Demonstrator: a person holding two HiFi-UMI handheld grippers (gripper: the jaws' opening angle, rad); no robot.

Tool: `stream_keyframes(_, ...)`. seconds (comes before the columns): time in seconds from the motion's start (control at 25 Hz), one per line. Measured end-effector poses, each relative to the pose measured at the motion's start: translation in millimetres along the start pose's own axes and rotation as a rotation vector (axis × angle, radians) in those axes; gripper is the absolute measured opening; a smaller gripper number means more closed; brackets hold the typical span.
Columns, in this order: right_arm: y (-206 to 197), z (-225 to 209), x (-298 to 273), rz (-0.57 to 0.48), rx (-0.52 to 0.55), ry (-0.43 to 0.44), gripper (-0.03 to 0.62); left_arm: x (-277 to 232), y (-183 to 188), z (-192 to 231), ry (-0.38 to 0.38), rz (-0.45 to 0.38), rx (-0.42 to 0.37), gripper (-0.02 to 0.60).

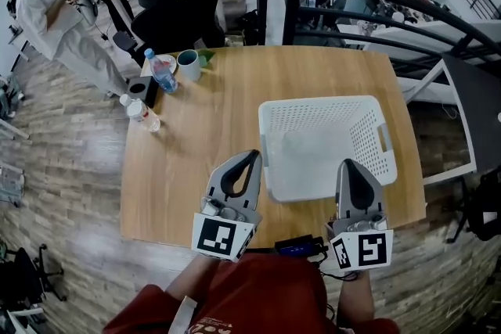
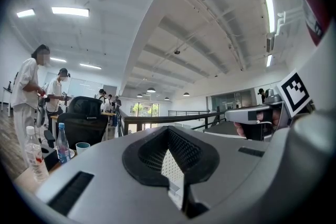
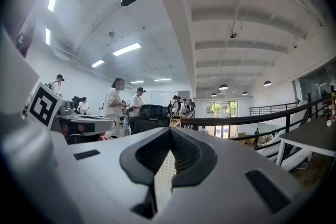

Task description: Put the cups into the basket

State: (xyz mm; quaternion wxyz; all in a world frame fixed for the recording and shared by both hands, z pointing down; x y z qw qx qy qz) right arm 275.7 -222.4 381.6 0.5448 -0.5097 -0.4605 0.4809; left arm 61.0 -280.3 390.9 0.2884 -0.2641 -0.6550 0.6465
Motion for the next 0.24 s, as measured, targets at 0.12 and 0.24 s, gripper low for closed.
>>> stream_keyframes(0.12,-3.9,4.1,-3.2,0.013,-0.002,0.003,0.012,1.3,-4.3,4.6,0.003,0.015,0.014,0.006)
stream_keyframes(0.24,-5.6,4.2,-3.9,0.019,-0.001,0.003,0.012,0.8,-6.7,6.2,0.004,0.011,0.009,0.006)
Point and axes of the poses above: the fingertips, and each gripper's own axes: x backward along the fingers, z to its left, y out of its top, the point moved 7 cm from there along x, backward along the fingers, and after that the axes turned 5 degrees about -y, right-handed, at the moved point
